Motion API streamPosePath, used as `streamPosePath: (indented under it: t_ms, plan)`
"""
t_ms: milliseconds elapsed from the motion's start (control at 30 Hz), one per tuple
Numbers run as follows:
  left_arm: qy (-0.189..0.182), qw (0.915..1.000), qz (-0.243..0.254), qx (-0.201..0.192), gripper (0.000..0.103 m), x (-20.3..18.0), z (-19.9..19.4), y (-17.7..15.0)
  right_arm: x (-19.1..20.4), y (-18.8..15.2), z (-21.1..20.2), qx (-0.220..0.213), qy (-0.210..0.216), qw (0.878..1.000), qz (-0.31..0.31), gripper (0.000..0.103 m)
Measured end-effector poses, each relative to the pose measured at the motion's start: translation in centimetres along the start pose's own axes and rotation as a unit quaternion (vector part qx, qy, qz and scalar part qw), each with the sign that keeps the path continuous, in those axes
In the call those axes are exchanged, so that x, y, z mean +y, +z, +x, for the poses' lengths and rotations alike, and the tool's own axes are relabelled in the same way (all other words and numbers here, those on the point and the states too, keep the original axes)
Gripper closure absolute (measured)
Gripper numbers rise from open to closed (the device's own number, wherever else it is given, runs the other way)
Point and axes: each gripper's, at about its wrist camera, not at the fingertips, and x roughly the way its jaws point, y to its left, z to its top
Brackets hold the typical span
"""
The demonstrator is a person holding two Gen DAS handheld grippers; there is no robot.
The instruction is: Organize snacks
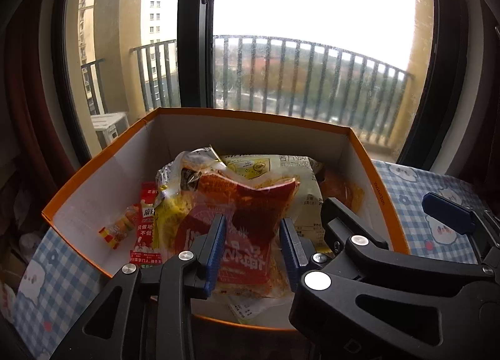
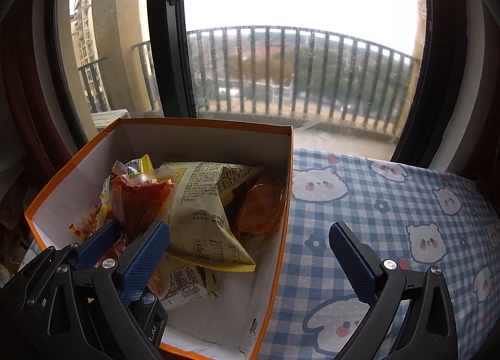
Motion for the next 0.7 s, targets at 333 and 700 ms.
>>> streamPosePath:
  t_ms: [333, 700]
  plan:
    - [-0.015, 0.9997, 0.014, -0.009, 0.028, -1.9, -3.3, -2.0, -0.6, -1.4, -3.0, -0.01, 0.006, 1.0, -0.004, 0.0]
    - [-0.015, 0.9994, 0.023, -0.022, 0.018, -4.4, -6.6, -3.6, -2.7, -3.2, -6.6, -0.023, 0.0, 1.0, 0.006, 0.0]
